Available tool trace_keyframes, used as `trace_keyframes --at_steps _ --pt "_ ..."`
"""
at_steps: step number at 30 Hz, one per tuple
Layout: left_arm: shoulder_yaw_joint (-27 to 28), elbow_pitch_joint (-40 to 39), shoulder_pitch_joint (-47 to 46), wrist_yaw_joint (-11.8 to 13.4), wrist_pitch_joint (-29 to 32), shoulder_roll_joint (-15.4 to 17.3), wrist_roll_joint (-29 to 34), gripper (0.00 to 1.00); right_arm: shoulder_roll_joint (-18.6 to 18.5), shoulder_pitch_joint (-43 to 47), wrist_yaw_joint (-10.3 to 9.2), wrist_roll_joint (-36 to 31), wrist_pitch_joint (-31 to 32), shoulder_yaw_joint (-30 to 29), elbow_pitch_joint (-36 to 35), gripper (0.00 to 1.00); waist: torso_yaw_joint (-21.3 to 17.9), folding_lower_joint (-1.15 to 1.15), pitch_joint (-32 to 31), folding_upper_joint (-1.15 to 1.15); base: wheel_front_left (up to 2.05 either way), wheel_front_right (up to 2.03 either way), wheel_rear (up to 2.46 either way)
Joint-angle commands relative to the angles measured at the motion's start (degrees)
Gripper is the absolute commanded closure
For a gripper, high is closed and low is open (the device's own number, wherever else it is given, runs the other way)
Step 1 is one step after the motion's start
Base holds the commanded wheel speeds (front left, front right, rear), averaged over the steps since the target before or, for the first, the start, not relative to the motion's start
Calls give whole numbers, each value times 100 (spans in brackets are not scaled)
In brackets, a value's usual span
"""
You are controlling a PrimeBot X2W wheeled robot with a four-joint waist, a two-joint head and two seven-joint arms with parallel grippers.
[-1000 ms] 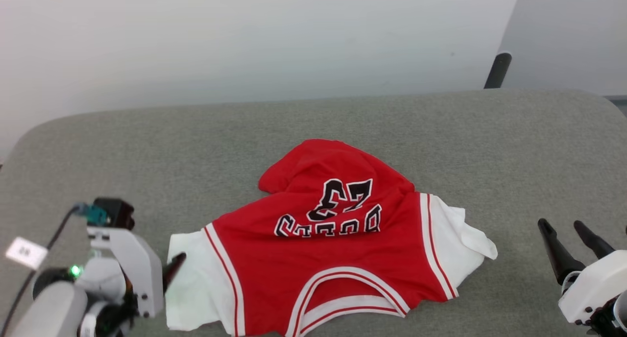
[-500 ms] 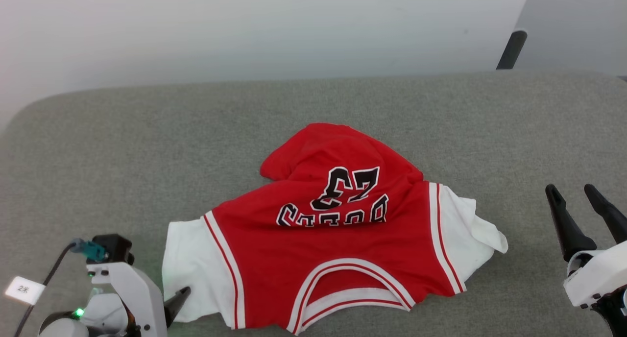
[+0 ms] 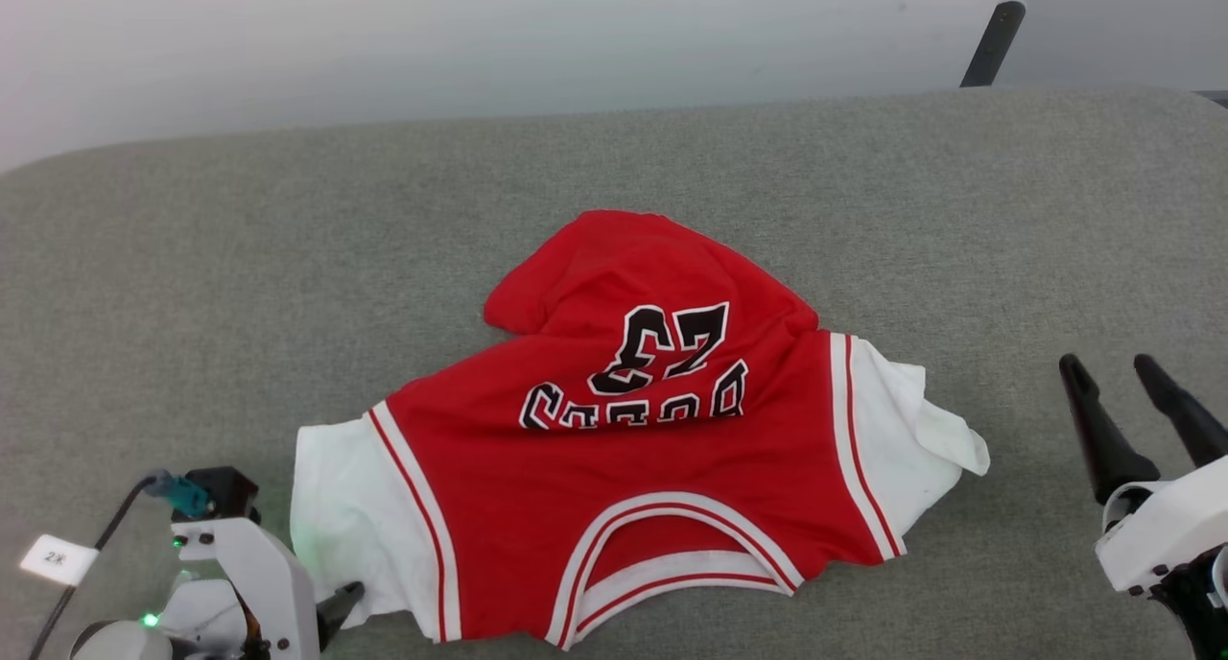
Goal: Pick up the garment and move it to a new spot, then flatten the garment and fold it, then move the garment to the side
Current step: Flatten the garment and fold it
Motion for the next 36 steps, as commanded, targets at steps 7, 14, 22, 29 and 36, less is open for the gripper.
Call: trace_keyframes --at_steps 7,14,22,29,36 --pt "-248 406 -8 -178 261 -271 -197 100 -51 -26 -4 115 647 119 134 0 -31 0 77 0 0 0 0" --pt "-281 413 -215 -227 143 -278 -85 100 -228 -48 -4 245 1506 259 261 0 47 0 172 0 0 0 0" --pt "-407 422 -440 -288 94 -391 -15 100 -403 -290 -4 190 1944 363 585 0 245 0 325 0 0 0 0" --pt "-534 413 -642 -357 50 -503 50 100 -495 -586 -4 177 2022 571 1175 0 421 0 511 0 0 0 0" --pt "-624 517 -760 -410 20 -587 88 100 -492 -839 -4 236 2135 869 2010 0 504 0 562 0 0 0 0"
